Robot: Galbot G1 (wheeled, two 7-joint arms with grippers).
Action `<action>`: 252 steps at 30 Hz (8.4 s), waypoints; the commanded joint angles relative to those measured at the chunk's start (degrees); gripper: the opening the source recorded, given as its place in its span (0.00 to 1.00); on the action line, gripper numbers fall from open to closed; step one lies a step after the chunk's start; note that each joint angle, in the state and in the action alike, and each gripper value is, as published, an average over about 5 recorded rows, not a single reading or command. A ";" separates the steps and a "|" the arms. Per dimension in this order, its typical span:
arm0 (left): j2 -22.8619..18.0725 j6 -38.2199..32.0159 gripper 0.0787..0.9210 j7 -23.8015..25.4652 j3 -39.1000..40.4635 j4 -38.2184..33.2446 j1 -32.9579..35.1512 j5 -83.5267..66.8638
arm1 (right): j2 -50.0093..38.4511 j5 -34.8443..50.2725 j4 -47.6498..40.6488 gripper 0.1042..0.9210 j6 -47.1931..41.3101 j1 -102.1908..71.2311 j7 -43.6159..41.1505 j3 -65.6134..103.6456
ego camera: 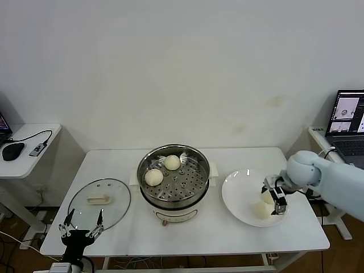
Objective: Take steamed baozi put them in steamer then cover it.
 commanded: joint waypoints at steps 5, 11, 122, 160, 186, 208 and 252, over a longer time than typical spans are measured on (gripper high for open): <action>0.14 0.01 0.88 0.11 -0.34 0.21 -0.04 -0.20 | 3.42 -2.49 -5.64 0.88 1.22 -8.24 0.90 5.02; 0.15 0.03 0.88 0.12 -0.48 0.42 -0.13 -0.22 | 5.16 -2.95 -7.10 0.88 1.13 -9.39 1.10 5.66; -1.25 0.09 0.88 0.20 -2.66 -1.44 0.25 -0.58 | 41.95 4.76 -8.93 0.86 28.74 24.06 -0.72 -15.99; -0.53 0.38 0.88 0.36 0.40 -0.57 -0.98 1.21 | -2.76 -1.13 -3.23 0.88 2.42 5.54 0.13 3.90; -0.88 0.58 0.88 0.29 -0.53 -0.59 -0.36 1.22 | 7.60 -8.13 -18.13 0.88 4.58 -11.80 1.43 15.53; -0.91 0.55 0.88 0.33 -0.91 0.32 -0.80 1.02 | 12.41 -11.73 -24.99 0.80 5.20 -13.20 2.69 17.71; -0.35 0.32 0.88 0.26 -0.81 -1.39 -0.67 0.31 | 27.66 35.60 -1.45 0.61 -18.83 30.03 12.92 -13.26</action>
